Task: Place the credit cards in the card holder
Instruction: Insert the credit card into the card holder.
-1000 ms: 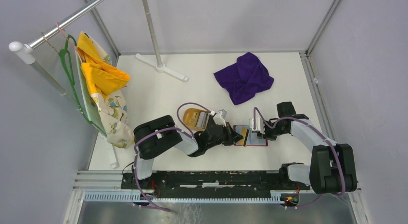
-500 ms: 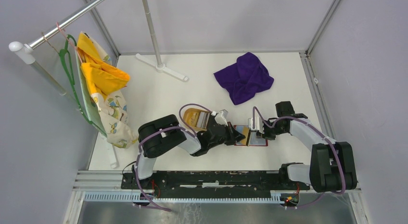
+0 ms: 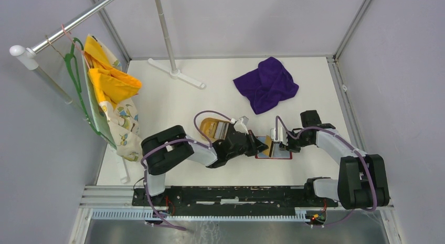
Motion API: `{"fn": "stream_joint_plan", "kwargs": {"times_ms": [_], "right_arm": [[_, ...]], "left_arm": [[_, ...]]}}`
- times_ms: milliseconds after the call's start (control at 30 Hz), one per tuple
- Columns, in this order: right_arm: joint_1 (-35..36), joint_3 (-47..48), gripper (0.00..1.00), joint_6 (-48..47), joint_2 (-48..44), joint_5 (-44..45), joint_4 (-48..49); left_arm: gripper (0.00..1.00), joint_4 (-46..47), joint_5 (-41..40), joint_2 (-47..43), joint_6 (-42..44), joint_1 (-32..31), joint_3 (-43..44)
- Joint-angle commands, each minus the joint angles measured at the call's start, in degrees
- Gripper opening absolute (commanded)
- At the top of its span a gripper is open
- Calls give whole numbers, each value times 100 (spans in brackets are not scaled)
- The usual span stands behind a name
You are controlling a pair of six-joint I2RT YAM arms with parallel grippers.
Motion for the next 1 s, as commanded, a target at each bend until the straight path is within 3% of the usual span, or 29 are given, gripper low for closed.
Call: {"fn": "stream_joint_plan", "kwargs": {"times_ms": [0,667,967], "right_arm": [[60,3,28,18,136,376,-89],[86,3,28,29,150,435,-90],[101,3,28,37,171,444,-84]], "left_arm": [[2,-173,-82,-615,97,1,73],[2,-195,101,107,-592,94,370],[2,-166,-50,-7,-653,92,128]]}}
